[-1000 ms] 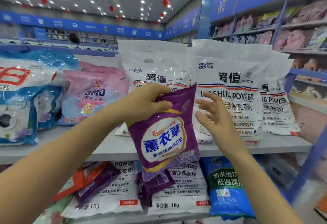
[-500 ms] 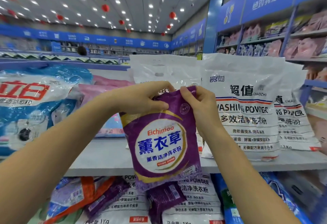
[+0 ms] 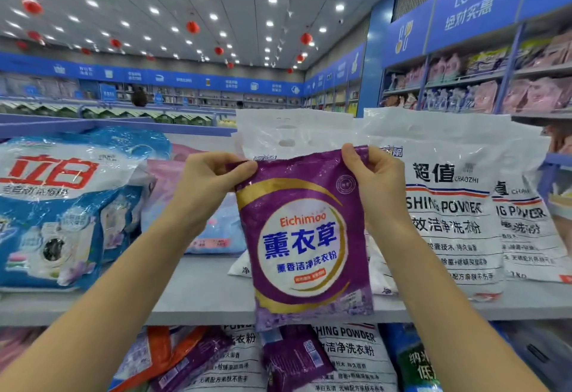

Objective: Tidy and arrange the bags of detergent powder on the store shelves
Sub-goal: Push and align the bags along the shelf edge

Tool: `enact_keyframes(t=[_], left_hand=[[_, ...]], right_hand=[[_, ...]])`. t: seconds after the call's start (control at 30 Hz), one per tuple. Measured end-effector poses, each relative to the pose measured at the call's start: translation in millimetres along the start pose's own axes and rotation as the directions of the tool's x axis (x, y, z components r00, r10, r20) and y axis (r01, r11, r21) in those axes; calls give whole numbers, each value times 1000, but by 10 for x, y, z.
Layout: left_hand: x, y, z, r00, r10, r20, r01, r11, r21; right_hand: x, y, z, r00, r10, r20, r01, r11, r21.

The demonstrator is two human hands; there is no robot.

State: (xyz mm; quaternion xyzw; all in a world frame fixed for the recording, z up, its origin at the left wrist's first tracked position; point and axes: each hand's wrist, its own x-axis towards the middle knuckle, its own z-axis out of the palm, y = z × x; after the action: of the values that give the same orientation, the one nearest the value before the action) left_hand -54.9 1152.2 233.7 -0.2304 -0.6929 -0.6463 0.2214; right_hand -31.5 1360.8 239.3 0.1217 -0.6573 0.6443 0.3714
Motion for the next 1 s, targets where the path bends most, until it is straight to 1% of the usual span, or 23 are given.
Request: enact_keyframes(t=[0.03, 0.07, 0.1, 0.13, 0.17, 0.2, 0.23, 0.27, 0.3, 0.33, 0.37, 0.4, 0.47, 0.53, 0.57, 0.63, 0.67, 0.73, 0.8, 0.9, 1.0], left_hand=[[6, 43, 54, 999, 7, -32, -9, 998, -57], [5, 85, 123, 998, 14, -56, -20, 994, -104], [-4, 123, 208, 997, 26, -69, -35, 991, -126], [-15, 150, 297, 996, 48, -74, -57, 991, -123], [-20, 168, 377, 995, 69, -73, -77, 991, -112], [-21, 187, 436, 994, 86, -69, -93, 990, -107], [-14, 201, 468, 993, 93, -70, -101, 988, -116], [-3, 209, 481, 993, 92, -75, -102, 986, -135], [3, 214, 485, 993, 86, -82, -97, 984, -148], [5, 211, 483, 993, 84, -86, -96, 984, -148], [-3, 213, 477, 992, 90, -86, -101, 985, -139], [-11, 207, 481, 992, 95, -80, -106, 984, -144], [-33, 177, 463, 997, 68, -48, -77, 971, -226], [-75, 54, 399, 998, 4, 59, 13, 962, -272], [-126, -50, 365, 989, -42, 141, 77, 964, -254], [-304, -287, 336, 944, -145, 297, 207, 959, -191], [-405, -397, 349, 923, -176, 341, 245, 954, -172], [-554, -537, 427, 917, -167, 362, 241, 956, -169], [-605, -600, 523, 916, -152, 371, 242, 948, -207], [-674, -611, 652, 896, -110, 430, 241, 934, -264], [-797, -677, 701, 906, -136, 401, 248, 938, -242]], right_hand=[[26, 48, -71, 996, -91, -15, 87, 981, -172], [36, 58, -117, 979, -205, -2, 191, 916, -352], [34, 40, -124, 949, -313, 40, 291, 820, -493], [26, 2, -95, 911, -397, 113, 385, 720, -577], [18, -25, -38, 866, -451, 215, 477, 617, -625], [5, -38, 38, 832, -459, 312, 538, 530, -655], [-24, -56, 122, 819, -423, 388, 567, 489, -663], [-47, -59, 179, 826, -370, 426, 564, 504, -654], [-52, -51, 207, 835, -335, 437, 549, 553, -627], [-47, -42, 211, 843, -329, 426, 534, 606, -590], [-35, -40, 212, 845, -346, 407, 531, 631, -566], [-20, -51, 214, 844, -364, 393, 534, 630, -564], [24, -102, 242, 826, -387, 410, 564, 569, -598], [85, -176, 257, 811, -396, 430, 583, 489, -649], [132, -222, 244, 809, -405, 425, 583, 464, -667], [247, -338, 191, 815, -422, 397, 568, 444, -693], [307, -398, 161, 821, -428, 379, 555, 438, -708], [405, -495, 134, 824, -438, 360, 539, 409, -736], [441, -533, 166, 815, -434, 385, 551, 369, -749], [453, -514, 192, 784, -452, 426, 582, 298, -756], [494, -478, 121, 768, -444, 461, 608, 282, -742]])
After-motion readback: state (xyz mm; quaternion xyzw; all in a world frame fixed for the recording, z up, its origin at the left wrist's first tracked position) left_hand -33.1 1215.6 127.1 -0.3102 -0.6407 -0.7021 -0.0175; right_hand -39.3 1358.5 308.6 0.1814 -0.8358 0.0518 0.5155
